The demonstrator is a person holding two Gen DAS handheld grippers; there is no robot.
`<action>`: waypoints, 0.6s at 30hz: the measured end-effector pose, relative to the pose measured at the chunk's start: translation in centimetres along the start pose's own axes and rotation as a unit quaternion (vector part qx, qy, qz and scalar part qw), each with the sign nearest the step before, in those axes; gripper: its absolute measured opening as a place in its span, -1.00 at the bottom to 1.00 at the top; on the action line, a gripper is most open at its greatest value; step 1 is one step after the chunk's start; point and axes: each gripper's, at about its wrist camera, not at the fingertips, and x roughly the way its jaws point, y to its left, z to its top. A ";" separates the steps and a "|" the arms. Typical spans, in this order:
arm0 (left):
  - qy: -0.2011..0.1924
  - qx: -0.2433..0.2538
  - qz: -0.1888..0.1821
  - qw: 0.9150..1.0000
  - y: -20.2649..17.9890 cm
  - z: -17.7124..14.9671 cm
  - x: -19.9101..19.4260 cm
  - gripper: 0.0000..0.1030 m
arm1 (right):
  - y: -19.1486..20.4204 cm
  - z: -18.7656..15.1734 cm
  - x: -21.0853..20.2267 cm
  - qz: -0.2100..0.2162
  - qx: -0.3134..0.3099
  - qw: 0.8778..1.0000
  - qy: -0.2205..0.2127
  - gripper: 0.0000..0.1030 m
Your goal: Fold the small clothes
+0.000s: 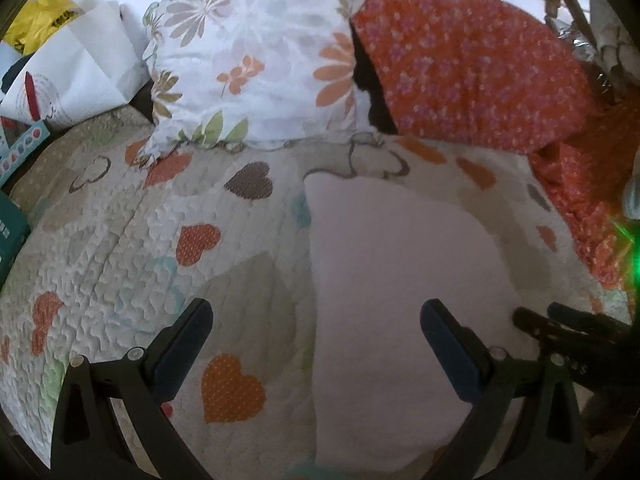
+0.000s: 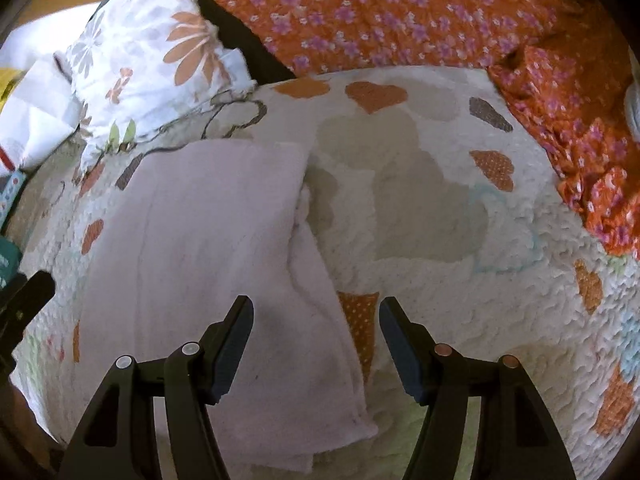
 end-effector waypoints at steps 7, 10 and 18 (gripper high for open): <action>0.019 -0.003 0.014 1.000 0.3 -0.4 0.8 1.00 | 1.1 -0.6 -0.3 -0.018 -0.031 0.999 -0.010 0.36; 0.022 0.000 0.012 1.000 0.2 -0.7 0.8 1.00 | 1.2 -0.7 -0.1 -0.021 -0.033 0.999 -0.006 0.36; 0.047 0.004 0.002 0.999 0.1 -1.4 1.7 1.00 | 1.8 -0.9 0.0 -0.037 -0.051 0.998 -0.011 0.36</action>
